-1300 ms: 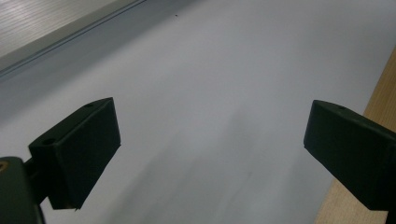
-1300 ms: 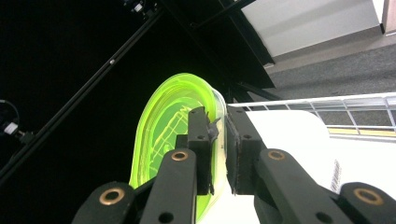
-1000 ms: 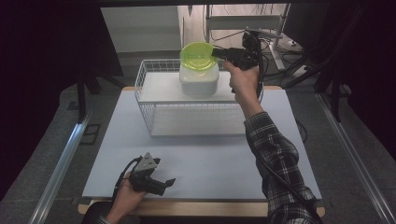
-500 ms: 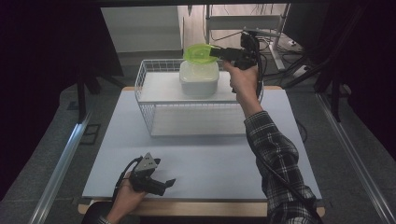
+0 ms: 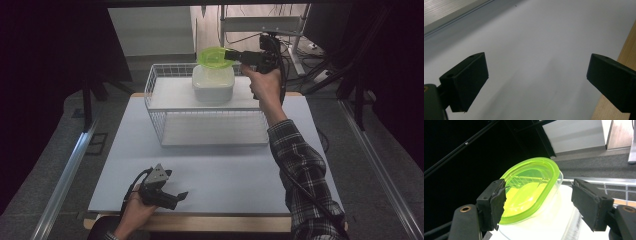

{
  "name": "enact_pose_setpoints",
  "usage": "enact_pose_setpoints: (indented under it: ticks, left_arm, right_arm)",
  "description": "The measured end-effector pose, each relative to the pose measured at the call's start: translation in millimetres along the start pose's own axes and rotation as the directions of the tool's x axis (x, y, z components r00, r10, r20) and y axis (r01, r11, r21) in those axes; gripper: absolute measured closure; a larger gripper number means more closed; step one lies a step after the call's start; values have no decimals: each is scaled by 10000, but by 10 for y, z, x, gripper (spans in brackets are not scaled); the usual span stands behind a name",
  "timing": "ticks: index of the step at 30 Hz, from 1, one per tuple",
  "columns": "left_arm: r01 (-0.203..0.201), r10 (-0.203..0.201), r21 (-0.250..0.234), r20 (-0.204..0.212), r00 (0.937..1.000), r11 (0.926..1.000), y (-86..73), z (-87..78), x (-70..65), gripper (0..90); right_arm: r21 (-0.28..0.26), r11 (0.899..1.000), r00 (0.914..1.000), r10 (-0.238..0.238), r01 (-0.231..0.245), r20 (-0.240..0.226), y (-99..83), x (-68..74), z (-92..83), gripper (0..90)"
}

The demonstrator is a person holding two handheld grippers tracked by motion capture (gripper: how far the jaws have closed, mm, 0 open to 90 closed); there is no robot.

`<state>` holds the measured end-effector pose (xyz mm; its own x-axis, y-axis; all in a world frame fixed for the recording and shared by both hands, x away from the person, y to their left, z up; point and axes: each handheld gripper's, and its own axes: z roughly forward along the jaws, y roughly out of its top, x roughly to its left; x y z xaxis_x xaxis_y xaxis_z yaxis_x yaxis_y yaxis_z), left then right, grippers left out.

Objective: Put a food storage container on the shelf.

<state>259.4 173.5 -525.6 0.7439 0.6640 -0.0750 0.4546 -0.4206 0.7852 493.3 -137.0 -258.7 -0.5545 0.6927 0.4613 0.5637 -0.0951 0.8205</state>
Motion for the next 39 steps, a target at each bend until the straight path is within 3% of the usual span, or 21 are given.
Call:
enact_pose_setpoints:
  ticks: [8, 17, 31, 39]
  left_arm:
    - [11, -11, -5, -3, 10000, 10000, 1, 0, -1, 34]
    - [28, -28, -27, -20, 10000, 10000, -1, 4, -2, 35]
    - [61, -62, -76, -30, 10000, 10000, -1, 2, 0, 34]
    - [91, -91, -114, -1, 10000, 9999, 0, 3, 0, 34]
  right_arm:
    - [230, 9943, 9944, -1037, 1042, -204, -44, -34, -141, 168]
    - [473, 9682, 9693, -2457, 2456, -36, -211, -42, -281, 91]
    - [676, 9428, 9452, -3265, 3263, -80, -471, -38, -445, 50]
    - [823, 9354, 9389, -3434, 3440, -207, -626, -44, -530, 47]
